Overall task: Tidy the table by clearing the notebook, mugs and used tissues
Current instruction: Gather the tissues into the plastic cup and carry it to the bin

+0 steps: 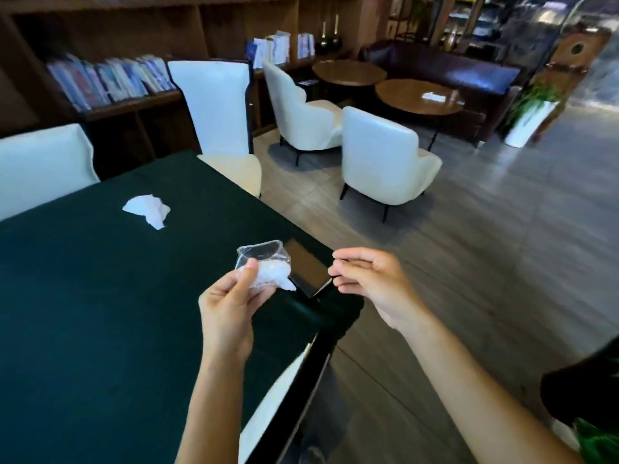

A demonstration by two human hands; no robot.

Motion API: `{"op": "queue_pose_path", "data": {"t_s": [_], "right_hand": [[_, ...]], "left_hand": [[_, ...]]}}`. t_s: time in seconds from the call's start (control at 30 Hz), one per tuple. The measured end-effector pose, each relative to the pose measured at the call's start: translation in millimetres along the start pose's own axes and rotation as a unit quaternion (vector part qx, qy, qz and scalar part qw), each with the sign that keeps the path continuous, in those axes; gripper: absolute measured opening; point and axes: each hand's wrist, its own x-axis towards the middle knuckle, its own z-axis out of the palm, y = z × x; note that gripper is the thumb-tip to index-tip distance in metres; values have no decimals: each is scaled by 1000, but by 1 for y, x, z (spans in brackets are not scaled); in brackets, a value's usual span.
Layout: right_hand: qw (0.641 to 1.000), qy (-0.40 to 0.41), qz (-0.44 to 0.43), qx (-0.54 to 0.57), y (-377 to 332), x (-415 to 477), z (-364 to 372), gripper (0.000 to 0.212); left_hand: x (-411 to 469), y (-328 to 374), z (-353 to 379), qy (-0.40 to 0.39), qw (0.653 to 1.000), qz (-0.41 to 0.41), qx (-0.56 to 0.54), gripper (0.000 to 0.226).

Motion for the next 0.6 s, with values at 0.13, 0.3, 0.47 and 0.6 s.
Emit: {"op": "queue_pose_path", "data": {"t_s": [0.13,0.3,0.47,0.6], "right_hand": [[996,-39,46,-69,22,51,36,12],[974,-118,85,-175,54,108,88,10],[937,-159,92,-299,105,156,137,10],[852,-186,52,-487,150,184,160,60]], "left_hand": [[20,-10,-27,52,999,7,-3,34],[32,-15,-52,120,993,21,1,28],[42,-15,-70,162,985,47,15,25],[49,-17,-84,199,979,43,0,24]]}}
